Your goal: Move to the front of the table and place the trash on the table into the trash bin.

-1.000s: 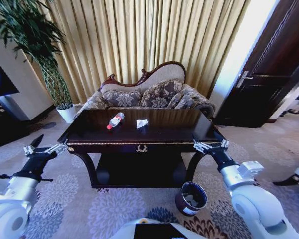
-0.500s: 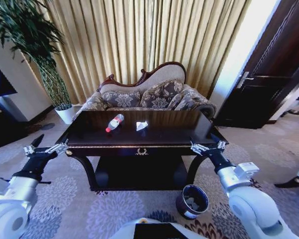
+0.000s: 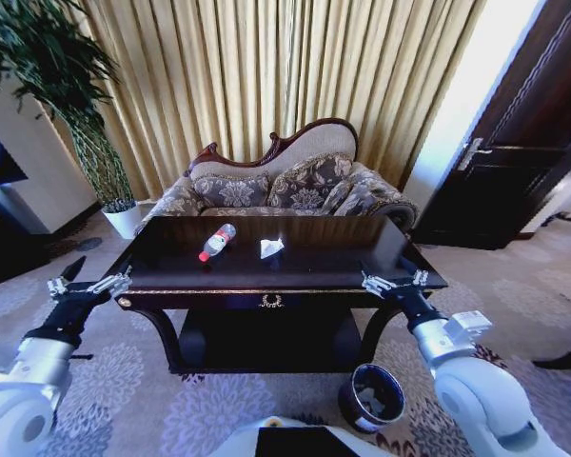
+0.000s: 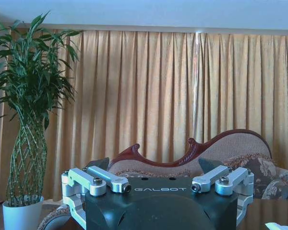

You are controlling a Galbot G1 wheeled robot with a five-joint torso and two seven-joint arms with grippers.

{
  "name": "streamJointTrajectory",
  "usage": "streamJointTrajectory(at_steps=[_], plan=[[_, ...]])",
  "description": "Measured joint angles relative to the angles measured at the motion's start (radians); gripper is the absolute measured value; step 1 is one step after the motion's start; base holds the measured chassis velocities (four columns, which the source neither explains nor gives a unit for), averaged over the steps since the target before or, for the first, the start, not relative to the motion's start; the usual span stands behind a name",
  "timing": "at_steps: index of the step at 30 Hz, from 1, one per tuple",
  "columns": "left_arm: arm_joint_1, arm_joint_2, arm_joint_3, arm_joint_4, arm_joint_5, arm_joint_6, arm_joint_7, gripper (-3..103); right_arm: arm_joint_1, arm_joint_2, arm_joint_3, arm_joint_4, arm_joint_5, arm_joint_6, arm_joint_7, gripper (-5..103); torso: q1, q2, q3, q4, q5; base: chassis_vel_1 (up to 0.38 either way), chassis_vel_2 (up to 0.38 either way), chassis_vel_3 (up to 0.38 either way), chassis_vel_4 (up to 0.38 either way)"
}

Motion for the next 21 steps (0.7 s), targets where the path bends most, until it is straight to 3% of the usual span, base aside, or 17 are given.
streamJointTrajectory(at_steps=[15,21], plan=[[0.007,-0.015,0.006,-0.012,0.003,-0.004,-0.003,100,0.011,-0.018,-0.063,-0.013,0.013,0.002,0.008,100,0.000,0.000,0.000,-0.0001,0.0000,-0.047,0.050,0.041,-0.046],[0.026,-0.032,0.019,-0.022,0.018,-0.010,-0.023,100,0.101,-0.109,-0.175,-0.057,0.135,-0.021,0.087,100,0.000,0.000,0.000,0.0000,0.0000,0.000,0.000,0.000,0.000]])
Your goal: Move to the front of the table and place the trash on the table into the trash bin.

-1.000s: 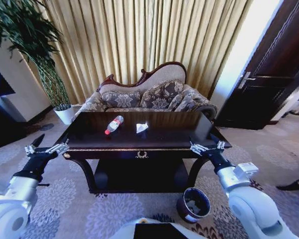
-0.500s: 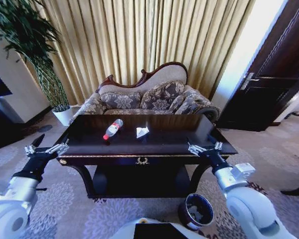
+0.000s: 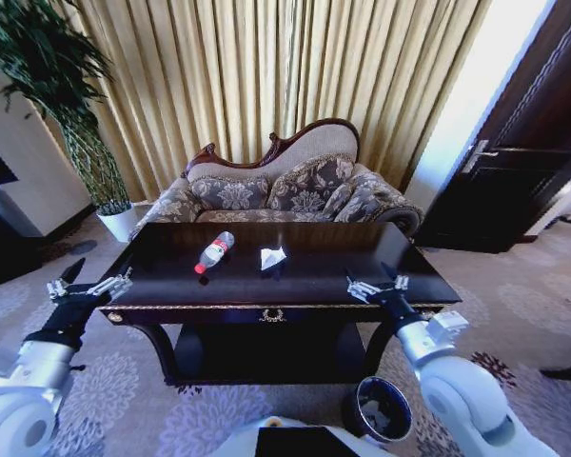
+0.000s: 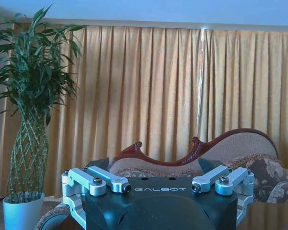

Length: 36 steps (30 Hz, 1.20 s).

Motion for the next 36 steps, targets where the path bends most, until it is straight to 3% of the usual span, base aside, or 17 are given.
streamJointTrajectory(at_steps=[11,16,20,23,30,36], plan=[[0.028,-0.020,0.018,-0.001,0.020,-0.020,-0.048,100,0.202,-0.164,-0.126,-0.114,0.112,-0.018,-0.006,100,0.000,0.000,0.000,0.0001,0.0000,0.000,0.000,0.000,0.000],[0.038,-0.030,0.035,-0.001,0.035,-0.028,-0.071,100,0.323,-0.271,-0.192,-0.227,0.155,-0.010,-0.096,100,0.000,0.000,0.000,-0.0001,0.0001,0.000,0.000,0.000,0.000],[0.042,-0.035,0.046,-0.001,0.043,-0.028,-0.076,100,0.367,-0.312,-0.234,-0.256,0.165,0.006,-0.124,100,0.000,0.000,0.000,0.0000,0.0002,0.000,0.000,0.000,0.000],[0.041,-0.037,0.056,-0.001,0.058,-0.030,-0.078,100,0.477,-0.374,-0.332,-0.297,0.189,0.026,-0.161,100,0.000,0.000,0.000,-0.0001,0.0000,0.000,0.000,0.000,0.000],[0.043,-0.035,0.063,-0.001,0.057,-0.032,-0.082,100,0.690,-0.383,-0.509,-0.352,0.272,0.032,-0.165,100,0.000,0.000,0.000,0.0002,-0.0001,0.000,0.000,0.000,0.000],[0.040,-0.035,0.075,0.000,0.057,-0.032,-0.083,100,0.761,-0.373,-0.604,-0.373,0.288,0.032,-0.174,100,0.000,0.000,0.000,0.0000,-0.0002,0.000,0.000,0.000,0.000]])
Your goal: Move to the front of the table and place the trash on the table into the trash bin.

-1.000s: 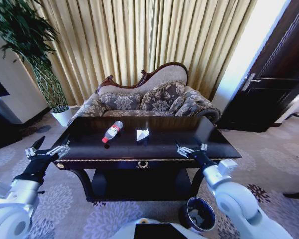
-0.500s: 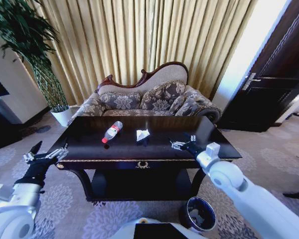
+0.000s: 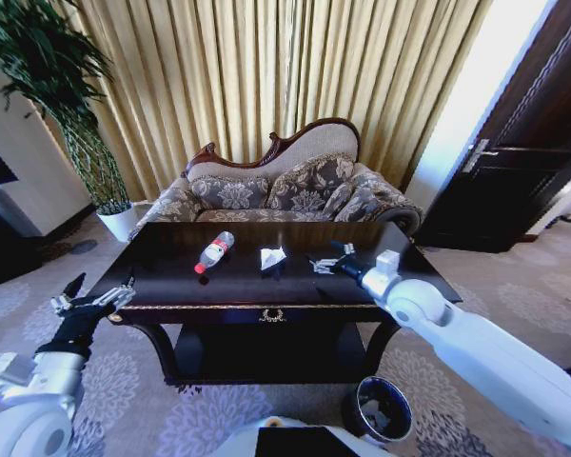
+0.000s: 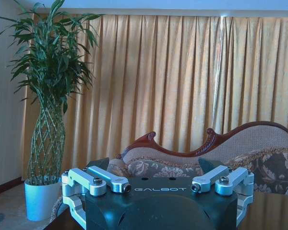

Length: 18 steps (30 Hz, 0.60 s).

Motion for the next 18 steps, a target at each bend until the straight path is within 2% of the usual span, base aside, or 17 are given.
streamJointTrajectory(at_steps=[12,15,16,18], plan=[[-0.009,-0.001,0.029,0.000,0.003,0.004,-0.006,100,0.183,0.042,-0.202,-0.055,-0.023,-0.015,-0.013,100,0.000,0.000,0.000,0.0001,0.0003,0.000,0.000,0.000,0.000],[-0.009,-0.001,0.034,0.000,0.010,0.004,-0.006,100,0.291,0.041,-0.282,-0.080,-0.047,-0.074,-0.028,100,0.000,0.000,0.000,0.0001,0.0002,0.000,0.000,0.000,0.000],[-0.009,-0.001,0.034,0.000,0.010,0.004,-0.006,100,0.291,0.041,-0.282,-0.080,-0.047,-0.074,-0.028,100,0.000,0.000,0.000,0.0001,0.0002,0.000,0.000,0.000,0.000],[-0.011,-0.003,0.039,0.000,0.015,0.004,-0.005,100,0.334,0.048,-0.305,-0.081,-0.047,-0.130,-0.031,100,0.000,0.000,0.000,0.0000,0.0000,0.000,0.000,0.000,0.000]])
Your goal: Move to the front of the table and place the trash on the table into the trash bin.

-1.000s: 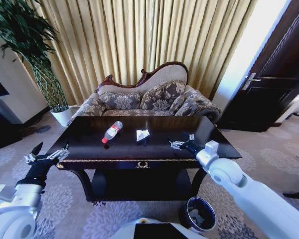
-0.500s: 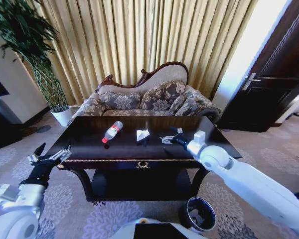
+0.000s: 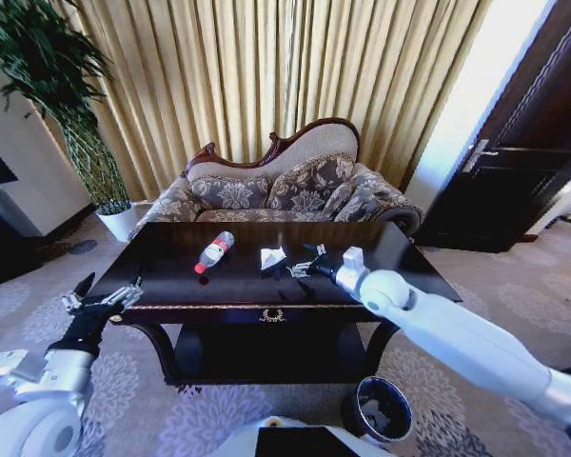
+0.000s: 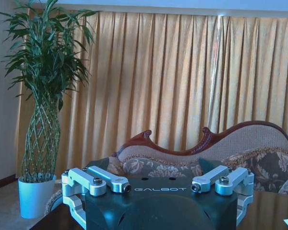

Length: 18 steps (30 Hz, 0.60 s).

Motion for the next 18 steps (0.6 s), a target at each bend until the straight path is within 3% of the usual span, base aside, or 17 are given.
streamJointTrajectory(at_steps=[5,13,18], plan=[[-0.001,-0.005,0.003,0.000,0.008,0.000,0.000,100,0.076,0.062,-0.020,-0.014,-0.001,-0.147,-0.010,100,0.000,0.000,0.000,0.0000,0.0001,0.000,0.000,0.000,0.000],[0.008,0.001,-0.018,0.000,0.005,0.000,0.000,100,0.154,0.142,-0.078,-0.090,-0.072,-0.188,-0.038,100,0.000,0.000,0.000,0.0001,0.0001,0.000,0.000,0.000,0.000],[0.007,0.000,-0.017,0.000,0.005,0.000,0.001,100,0.175,0.151,-0.100,-0.116,-0.120,-0.178,-0.089,100,0.000,0.000,0.000,0.0000,0.0001,0.000,0.000,0.000,0.000]])
